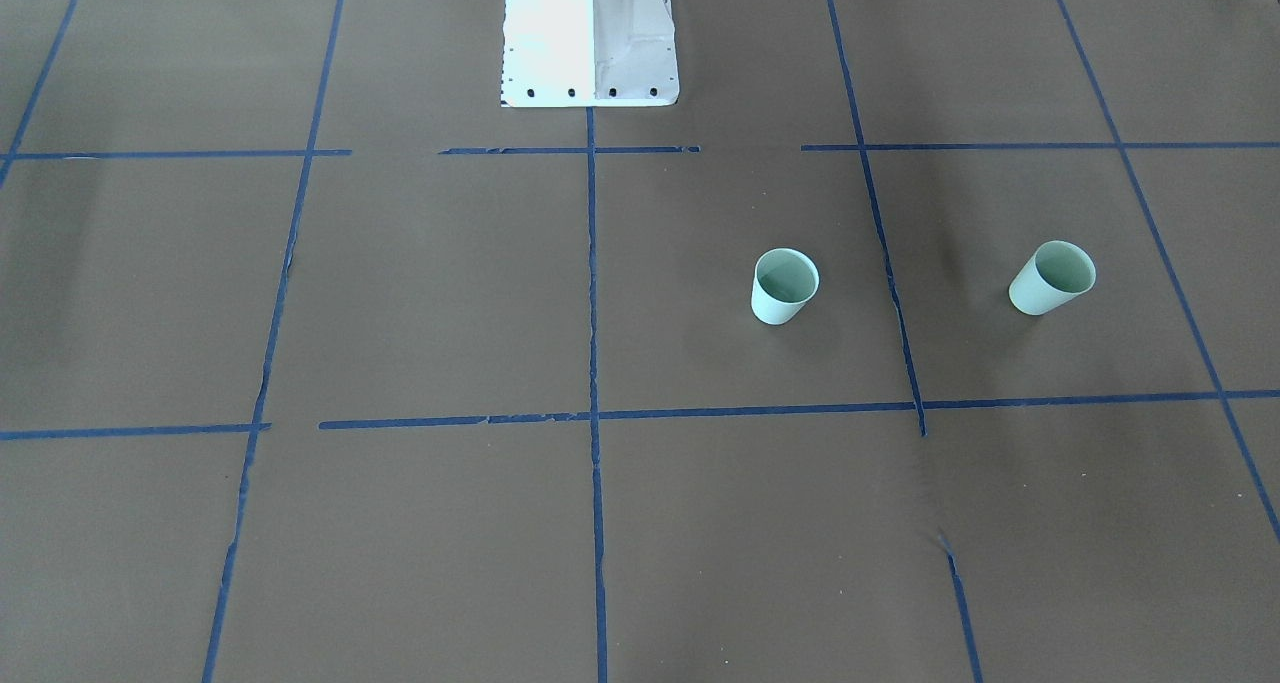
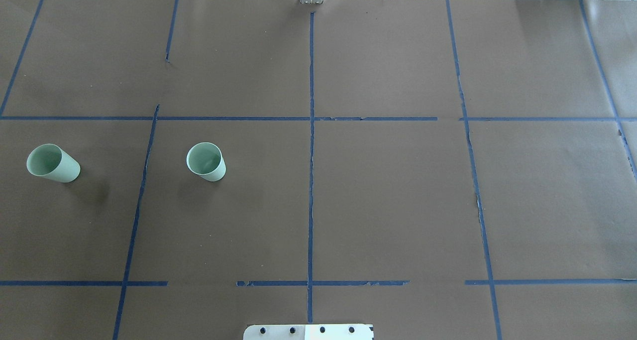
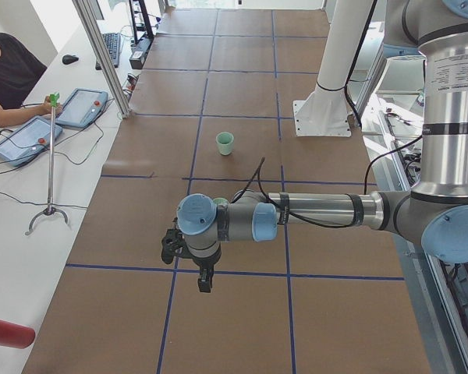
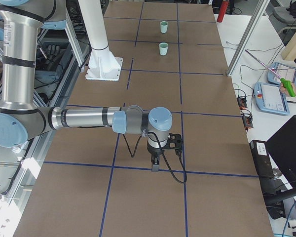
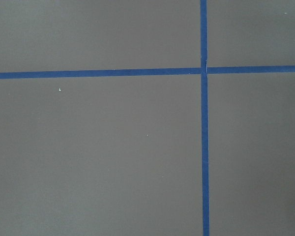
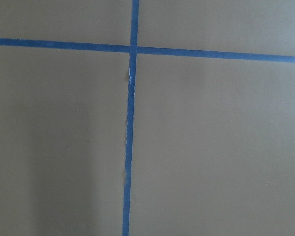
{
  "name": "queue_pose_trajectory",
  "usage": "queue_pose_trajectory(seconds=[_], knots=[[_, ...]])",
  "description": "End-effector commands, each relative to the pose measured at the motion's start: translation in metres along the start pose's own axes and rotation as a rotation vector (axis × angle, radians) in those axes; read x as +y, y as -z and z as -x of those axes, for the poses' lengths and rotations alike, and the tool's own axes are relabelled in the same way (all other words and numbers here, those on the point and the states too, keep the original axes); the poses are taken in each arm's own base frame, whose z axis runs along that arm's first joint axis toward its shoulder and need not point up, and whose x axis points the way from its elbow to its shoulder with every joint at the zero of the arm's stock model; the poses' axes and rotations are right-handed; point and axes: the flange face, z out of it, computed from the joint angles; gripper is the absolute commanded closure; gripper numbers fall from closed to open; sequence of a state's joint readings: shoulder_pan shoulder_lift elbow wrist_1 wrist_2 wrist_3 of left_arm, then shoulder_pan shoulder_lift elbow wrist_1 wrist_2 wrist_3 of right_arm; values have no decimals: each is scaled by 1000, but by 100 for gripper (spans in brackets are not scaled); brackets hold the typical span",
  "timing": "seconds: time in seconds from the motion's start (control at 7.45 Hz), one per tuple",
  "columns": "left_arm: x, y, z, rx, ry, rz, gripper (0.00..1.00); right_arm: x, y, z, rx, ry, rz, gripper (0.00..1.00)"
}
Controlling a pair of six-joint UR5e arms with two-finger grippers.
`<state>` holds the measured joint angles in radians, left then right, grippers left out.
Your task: Stack cups
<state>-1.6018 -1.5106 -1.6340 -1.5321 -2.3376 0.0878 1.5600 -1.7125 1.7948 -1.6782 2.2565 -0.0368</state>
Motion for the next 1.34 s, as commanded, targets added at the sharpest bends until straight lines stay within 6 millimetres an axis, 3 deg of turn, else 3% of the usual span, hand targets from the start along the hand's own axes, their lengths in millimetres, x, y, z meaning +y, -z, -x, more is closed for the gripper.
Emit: queue_pose_trajectory(seconds=[0.0, 0.4, 0.54, 0.67, 0.94, 1.21], knots=[[0, -2, -1, 2, -12, 4, 0, 0, 0, 0, 0, -1, 1, 0], [-10, 8, -11, 1, -35, -20, 0, 0, 0, 0, 0, -1, 1, 0], [-19, 29, -29, -10, -63, -61, 0, 0, 0, 1, 0, 1, 0, 0], [-24, 38, -61, 1, -49, -78, 0, 0, 0, 0, 0, -1, 1, 0], [-32, 4, -144, 23, 91, -58, 0, 0, 0, 0, 0, -1, 1, 0], [-32, -23, -186, 60, 155, -63, 0, 0, 0, 0, 0, -1, 1, 0]])
